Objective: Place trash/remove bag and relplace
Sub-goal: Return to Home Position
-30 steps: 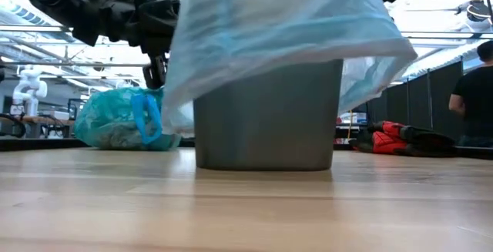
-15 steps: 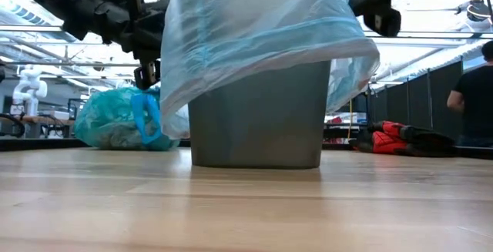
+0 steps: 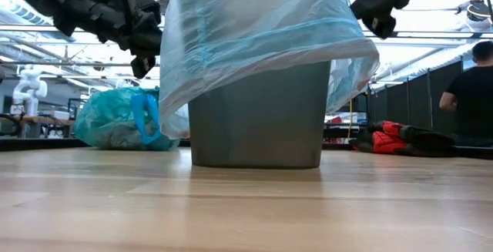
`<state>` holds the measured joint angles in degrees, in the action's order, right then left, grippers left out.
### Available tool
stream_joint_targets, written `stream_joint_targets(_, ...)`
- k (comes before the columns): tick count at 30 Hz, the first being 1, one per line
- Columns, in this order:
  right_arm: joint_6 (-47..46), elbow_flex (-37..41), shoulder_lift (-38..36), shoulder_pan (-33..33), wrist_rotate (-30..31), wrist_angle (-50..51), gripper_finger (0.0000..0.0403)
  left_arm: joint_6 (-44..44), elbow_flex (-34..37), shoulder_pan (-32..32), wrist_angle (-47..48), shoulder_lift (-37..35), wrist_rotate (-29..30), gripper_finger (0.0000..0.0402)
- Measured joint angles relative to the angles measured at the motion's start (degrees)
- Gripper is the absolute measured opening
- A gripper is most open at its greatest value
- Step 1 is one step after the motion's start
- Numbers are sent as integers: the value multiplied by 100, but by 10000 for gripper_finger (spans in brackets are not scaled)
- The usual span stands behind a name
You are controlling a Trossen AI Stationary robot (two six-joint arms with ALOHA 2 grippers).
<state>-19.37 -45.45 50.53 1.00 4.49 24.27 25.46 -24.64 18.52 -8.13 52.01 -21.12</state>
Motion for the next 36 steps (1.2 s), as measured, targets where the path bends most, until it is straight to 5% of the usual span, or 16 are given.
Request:
stream_joint_targets(4,139,744,-304,493,-557,-1160,0,-376,352,583,-99,-474,-432,0)
stream_joint_targets(15,552,2155,-828,1336,-626,-3181,0,-481,1885,1475,-414,-2567,-628,0)
stream_joint_targets(23,919,2155,-1567,432,856,-2595,0,-635,1703,1496,1948,-5110,-250,0)
stream_joint_targets(25,937,2155,-1735,53,1489,-2308,0,-823,1454,1482,2717,-5197,132,0)
stream_joint_targets(29,856,2388,-1928,-662,2201,-2336,0,-971,1336,1289,2616,-5200,272,0)
stream_joint_targets(36,36,3876,-1967,-969,1689,-4567,0,-1103,1353,1177,2603,-5200,676,0)
